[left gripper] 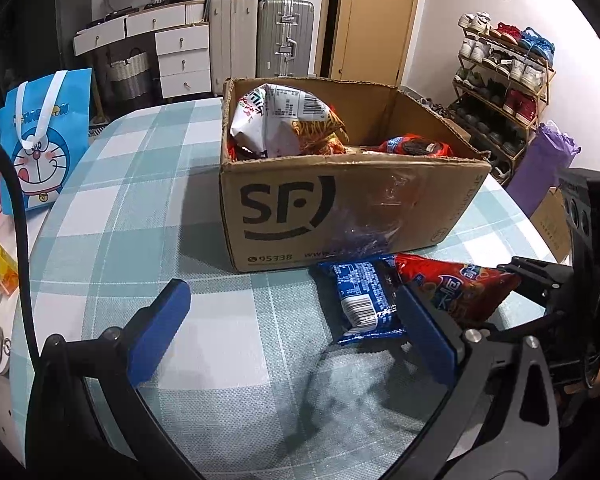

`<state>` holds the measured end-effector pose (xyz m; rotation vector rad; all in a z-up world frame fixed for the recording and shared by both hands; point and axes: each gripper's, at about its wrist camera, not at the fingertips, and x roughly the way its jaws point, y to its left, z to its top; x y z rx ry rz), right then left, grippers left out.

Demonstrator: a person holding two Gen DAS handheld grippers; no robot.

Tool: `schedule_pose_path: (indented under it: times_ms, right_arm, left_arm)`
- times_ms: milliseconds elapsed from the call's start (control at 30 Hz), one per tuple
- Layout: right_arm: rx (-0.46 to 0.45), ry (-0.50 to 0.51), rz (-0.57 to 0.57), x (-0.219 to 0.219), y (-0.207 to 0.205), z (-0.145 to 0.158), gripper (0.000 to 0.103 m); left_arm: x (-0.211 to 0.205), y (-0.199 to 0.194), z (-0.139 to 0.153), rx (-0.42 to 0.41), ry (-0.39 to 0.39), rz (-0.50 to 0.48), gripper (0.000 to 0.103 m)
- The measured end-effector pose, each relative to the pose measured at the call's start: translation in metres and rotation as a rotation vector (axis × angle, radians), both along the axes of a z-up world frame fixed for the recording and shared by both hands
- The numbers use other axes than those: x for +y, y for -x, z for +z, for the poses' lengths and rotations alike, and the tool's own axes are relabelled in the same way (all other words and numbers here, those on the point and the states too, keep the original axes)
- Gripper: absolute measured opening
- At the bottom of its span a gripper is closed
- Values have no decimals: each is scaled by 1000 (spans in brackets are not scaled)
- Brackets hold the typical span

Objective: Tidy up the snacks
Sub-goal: 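Grasp the red wafer packet with right tool while left tool grasps blue biscuit pack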

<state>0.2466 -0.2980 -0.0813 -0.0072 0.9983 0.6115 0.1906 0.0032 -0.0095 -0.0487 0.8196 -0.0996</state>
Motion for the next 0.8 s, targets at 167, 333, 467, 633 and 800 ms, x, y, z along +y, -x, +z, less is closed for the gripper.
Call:
schedule_pose_path:
  times_ms: [167, 333, 467, 633, 800]
  right_arm:
    - [-3, 4, 5, 2, 1, -1, 60]
    - [-65, -30, 24, -1, 7, 13, 45]
    - [-116, -42, 28, -2, 13, 28, 45]
    - [-173, -63, 27, -9, 19, 48, 45]
    - [-202, -71, 6, -22, 22, 62, 45]
  left_arm:
    - [-2, 1, -2, 3, -3, -8, 102]
    - [-2, 2, -2, 3, 2, -9, 102]
    - [0, 2, 0, 0, 10, -7, 102]
    - [-2, -2, -3, 15, 29, -24, 102]
    - [-15, -16, -14, 52, 28, -48, 102]
